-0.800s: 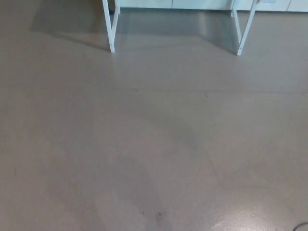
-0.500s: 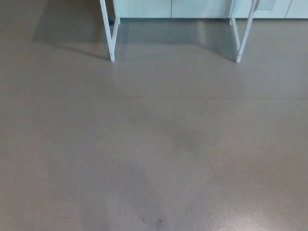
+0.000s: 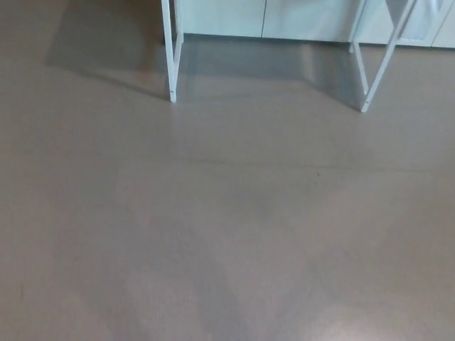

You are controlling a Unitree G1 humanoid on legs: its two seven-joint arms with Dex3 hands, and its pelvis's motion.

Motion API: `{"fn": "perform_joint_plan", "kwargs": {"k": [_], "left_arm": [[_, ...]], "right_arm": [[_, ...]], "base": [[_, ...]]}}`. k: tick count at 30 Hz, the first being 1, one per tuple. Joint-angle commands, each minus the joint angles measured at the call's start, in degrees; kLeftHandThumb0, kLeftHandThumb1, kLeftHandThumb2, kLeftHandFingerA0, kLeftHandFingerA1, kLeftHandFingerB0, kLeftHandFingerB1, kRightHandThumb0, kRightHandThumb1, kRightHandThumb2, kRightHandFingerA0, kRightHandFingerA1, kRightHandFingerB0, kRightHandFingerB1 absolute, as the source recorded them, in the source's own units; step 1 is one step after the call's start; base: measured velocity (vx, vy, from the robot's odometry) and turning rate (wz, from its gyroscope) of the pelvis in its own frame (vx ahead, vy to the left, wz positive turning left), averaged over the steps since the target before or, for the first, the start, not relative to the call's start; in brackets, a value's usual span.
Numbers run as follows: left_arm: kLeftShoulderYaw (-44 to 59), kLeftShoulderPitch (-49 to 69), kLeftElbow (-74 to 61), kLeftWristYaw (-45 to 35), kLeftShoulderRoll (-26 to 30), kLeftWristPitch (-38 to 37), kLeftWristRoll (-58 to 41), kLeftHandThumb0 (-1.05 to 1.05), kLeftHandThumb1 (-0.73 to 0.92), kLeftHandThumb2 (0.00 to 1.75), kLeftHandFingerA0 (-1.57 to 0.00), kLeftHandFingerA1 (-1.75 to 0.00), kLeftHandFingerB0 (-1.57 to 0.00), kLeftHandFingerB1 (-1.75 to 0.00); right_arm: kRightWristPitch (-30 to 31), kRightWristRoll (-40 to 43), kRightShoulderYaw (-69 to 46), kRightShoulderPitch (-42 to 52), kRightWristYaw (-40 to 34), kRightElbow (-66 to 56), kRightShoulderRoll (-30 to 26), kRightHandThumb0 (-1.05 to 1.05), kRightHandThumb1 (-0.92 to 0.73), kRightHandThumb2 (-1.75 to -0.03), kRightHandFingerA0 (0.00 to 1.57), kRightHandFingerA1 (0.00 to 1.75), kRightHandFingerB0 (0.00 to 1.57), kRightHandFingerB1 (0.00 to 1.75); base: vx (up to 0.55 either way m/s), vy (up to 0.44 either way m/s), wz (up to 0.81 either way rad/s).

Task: The robot walks towards a table in front, picks a shampoo with left hand and puts it in a small grey container

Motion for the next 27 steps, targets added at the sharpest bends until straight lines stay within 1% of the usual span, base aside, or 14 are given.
{"fn": "perform_joint_plan", "kwargs": {"k": [1,2,4,6,11,12,14,16,18,21,22,25,27], "left_arm": [[-0.2,-0.1,0.3,0.4,0.0,-1.3,-0.3,-0.16,0.62,0.59,-0.64,-0.48,-0.52,-0.39],[-0.3,-0.1,0.3,0.3,0.0,-1.3,-0.3,-0.15,0.63,0.59,-0.59,-0.45,-0.51,-0.39],[-0.4,0.0,0.4,0.1,0.1,-1.3,-0.4,-0.14,0.62,0.58,-0.6,-0.45,-0.51,-0.39],[-0.9,0.2,0.4,0.6,0.2,-1.7,0.0,-0.15,0.63,0.58,-0.6,-0.44,-0.51,-0.39],[-1.1,0.6,0.5,1.0,-0.1,-2.3,-0.2,-0.13,0.62,0.58,-0.62,-0.45,-0.52,-0.39],[-1.3,0.7,0.5,1.6,-0.1,-2.4,0.0,-0.14,0.61,0.58,-0.66,-0.46,-0.53,-0.39],[-3.0,1.1,0.4,2.3,0.2,-3.1,1.8,-0.16,0.61,0.58,-0.67,-0.45,-0.51,-0.38],[-2.9,1.1,0.4,1.9,0.2,-3.0,1.1,-0.15,0.61,0.58,-0.65,-0.45,-0.49,-0.38],[-3.9,1.5,0.4,1.7,0.2,-3.3,1.5,-0.17,0.61,0.58,-0.61,-0.43,-0.45,-0.36],[-5.1,1.8,0.5,2.2,0.3,-3.6,2.1,-0.17,0.61,0.58,-0.6,-0.43,-0.45,-0.36],[-5.1,1.9,0.6,2.4,0.2,-3.8,2.0,-0.16,0.6,0.58,-0.63,-0.44,-0.45,-0.36],[-5.9,2.4,0.5,2.6,0.0,-4.8,2.3,-0.16,0.59,0.57,-0.6,-0.43,-0.43,-0.35],[-6.3,2.4,0.6,2.4,0.0,-5.0,2.4,-0.19,0.6,0.58,-0.61,-0.42,-0.41,-0.35]], "right_arm": [[-0.2,-0.6,0.2,-0.5,0.0,0.2,-1.2,-0.24,-0.71,-0.61,0.6,0.42,0.48,0.37],[-0.2,-0.5,0.2,-0.5,0.1,0.2,-1.2,-0.23,-0.71,-0.61,0.6,0.43,0.48,0.37],[-0.4,-0.7,0.4,-0.5,0.1,0.1,-1.2,-0.23,-0.71,-0.61,0.6,0.42,0.48,0.37],[-0.4,-0.8,0.5,-0.5,0.0,0.2,-1.2,-0.23,-0.72,-0.61,0.59,0.42,0.48,0.37],[-0.1,-0.6,0.4,-0.6,0.2,0.2,-1.2,-0.22,-0.72,-0.61,0.58,0.42,0.48,0.37],[-0.1,-0.8,0.5,-0.5,0.2,0.3,-1.2,-0.22,-0.71,-0.61,0.59,0.42,0.48,0.37],[-0.2,-0.7,0.4,-0.3,0.1,0.3,-1.2,-0.22,-0.71,-0.61,0.6,0.42,0.48,0.38],[-0.3,-0.7,0.4,-0.3,0.3,0.3,-1.2,-0.22,-0.71,-0.61,0.6,0.43,0.48,0.38],[-0.5,-0.6,0.3,0.1,0.3,0.3,-1.2,-0.22,-0.7,-0.61,0.62,0.43,0.48,0.38],[-0.4,-0.4,0.0,0.2,0.6,0.4,-1.2,-0.22,-0.71,-0.61,0.61,0.43,0.48,0.38],[-0.4,-0.5,0.1,0.2,0.6,0.4,-1.2,-0.22,-0.71,-0.61,0.6,0.43,0.48,0.38],[-0.5,-1.0,0.4,0.1,0.7,0.5,-1.3,-0.23,-0.7,-0.61,0.6,0.43,0.48,0.38],[-0.5,-1.0,0.5,0.0,0.7,0.5,-1.4,-0.23,-0.69,-0.6,0.61,0.43,0.48,0.38]], "base": [[0.3,-0.133,0.14],[0.2,-0.183,0.09],[0.4,-0.191,-0.05],[0.38,-0.204,0.47],[0.34,-0.123,0.01],[0.33,-0.003,-0.08],[0.33,0.04,-0.14],[0.33,0.108,-0.2],[0.45,0.161,-0.2],[0.47,0.18,-0.23],[0.42,0.148,-0.29],[0.43,0.125,-0.02],[0.39,0.067,0.08]]}}
